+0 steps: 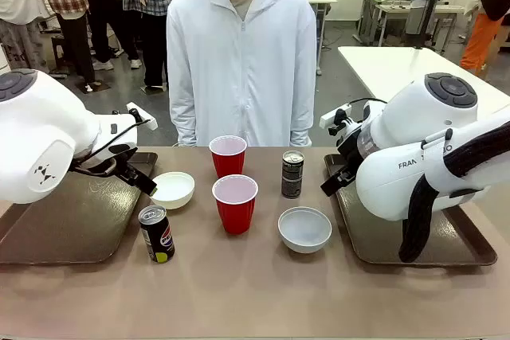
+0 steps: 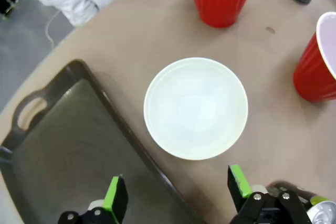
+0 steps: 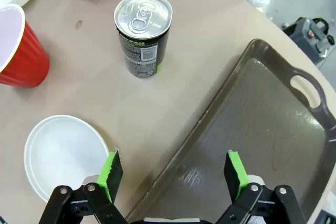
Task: Prepare tableware on both trays.
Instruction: Pick up a Picnic Bowl from the table and place it on a Handle tray.
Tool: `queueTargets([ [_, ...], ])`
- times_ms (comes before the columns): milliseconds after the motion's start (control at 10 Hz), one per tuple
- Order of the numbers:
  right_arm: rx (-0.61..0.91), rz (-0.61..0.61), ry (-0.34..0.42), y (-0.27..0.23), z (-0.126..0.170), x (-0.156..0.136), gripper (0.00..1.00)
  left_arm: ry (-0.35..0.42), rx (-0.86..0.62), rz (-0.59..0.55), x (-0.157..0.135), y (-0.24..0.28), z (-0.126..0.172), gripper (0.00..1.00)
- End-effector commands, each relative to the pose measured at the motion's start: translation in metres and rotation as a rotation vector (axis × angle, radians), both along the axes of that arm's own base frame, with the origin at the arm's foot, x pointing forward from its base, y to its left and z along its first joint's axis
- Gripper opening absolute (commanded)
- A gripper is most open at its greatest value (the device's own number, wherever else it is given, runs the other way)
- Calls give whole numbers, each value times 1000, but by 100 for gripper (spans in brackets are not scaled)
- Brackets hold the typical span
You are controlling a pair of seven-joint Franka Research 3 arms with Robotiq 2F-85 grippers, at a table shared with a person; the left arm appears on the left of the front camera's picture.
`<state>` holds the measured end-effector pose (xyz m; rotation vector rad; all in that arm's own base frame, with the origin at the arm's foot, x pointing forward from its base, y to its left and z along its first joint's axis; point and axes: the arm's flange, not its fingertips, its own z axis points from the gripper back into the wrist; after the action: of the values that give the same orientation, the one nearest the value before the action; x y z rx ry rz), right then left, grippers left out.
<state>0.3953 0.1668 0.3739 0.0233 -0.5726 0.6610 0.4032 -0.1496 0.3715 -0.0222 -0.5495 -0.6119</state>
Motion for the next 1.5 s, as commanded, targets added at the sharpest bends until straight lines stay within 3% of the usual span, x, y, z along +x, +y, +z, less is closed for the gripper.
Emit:
queueTargets([
  [0, 0, 0, 0, 0, 0, 0, 100, 0, 0, 0, 0, 0, 0, 100],
  [1200, 0, 0, 0, 0, 0, 0, 100, 0, 0, 0, 0, 0, 0, 100],
  [1400, -64, -22, 9, -4, 38, -59, 100, 64, 88, -30, -52, 28, 37, 100],
])
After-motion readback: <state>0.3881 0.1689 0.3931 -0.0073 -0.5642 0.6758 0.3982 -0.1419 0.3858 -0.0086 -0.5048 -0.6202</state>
